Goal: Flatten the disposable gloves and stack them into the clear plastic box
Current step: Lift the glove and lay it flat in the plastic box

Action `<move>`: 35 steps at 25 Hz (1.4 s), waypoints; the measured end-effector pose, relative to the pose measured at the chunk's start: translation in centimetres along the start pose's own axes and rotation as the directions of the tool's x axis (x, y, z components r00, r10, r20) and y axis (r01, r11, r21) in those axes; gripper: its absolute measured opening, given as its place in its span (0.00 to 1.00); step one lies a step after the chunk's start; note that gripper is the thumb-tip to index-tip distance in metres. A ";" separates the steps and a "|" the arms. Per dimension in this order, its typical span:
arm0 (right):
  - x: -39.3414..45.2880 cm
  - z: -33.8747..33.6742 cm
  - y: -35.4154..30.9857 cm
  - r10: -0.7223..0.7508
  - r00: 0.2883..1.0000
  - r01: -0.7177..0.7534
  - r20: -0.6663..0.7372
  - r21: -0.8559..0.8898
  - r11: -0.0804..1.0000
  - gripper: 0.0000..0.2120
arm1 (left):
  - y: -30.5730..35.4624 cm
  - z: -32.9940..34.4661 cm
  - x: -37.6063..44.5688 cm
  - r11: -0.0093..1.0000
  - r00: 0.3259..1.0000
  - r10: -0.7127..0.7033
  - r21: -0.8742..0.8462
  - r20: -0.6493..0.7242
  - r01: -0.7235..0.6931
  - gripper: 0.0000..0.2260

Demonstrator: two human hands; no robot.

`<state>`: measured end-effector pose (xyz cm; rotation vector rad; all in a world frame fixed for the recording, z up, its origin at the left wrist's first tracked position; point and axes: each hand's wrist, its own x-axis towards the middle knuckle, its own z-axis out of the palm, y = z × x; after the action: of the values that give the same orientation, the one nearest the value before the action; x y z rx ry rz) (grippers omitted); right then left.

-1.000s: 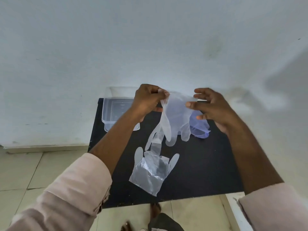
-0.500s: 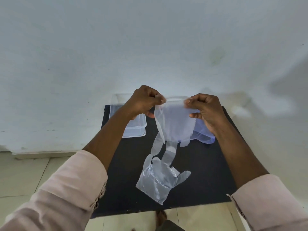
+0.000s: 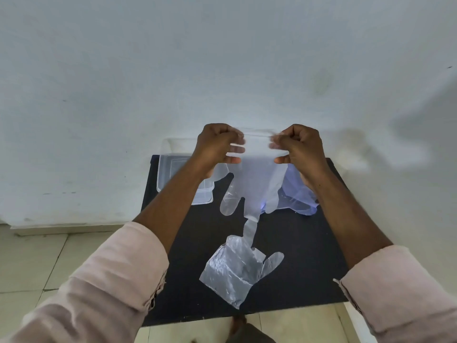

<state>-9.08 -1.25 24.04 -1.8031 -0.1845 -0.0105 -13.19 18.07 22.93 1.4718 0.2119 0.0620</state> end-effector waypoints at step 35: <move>24.0 21.4 4.0 0.131 0.968 -0.145 0.215 0.051 0.988 0.04 | -1.1 -15.0 22.9 0.995 0.927 -0.067 0.041 -0.369 0.089 0.04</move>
<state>13.13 21.35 17.58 -1.7454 -0.2073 0.2840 6.47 36.53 18.21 1.4991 0.5816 0.2708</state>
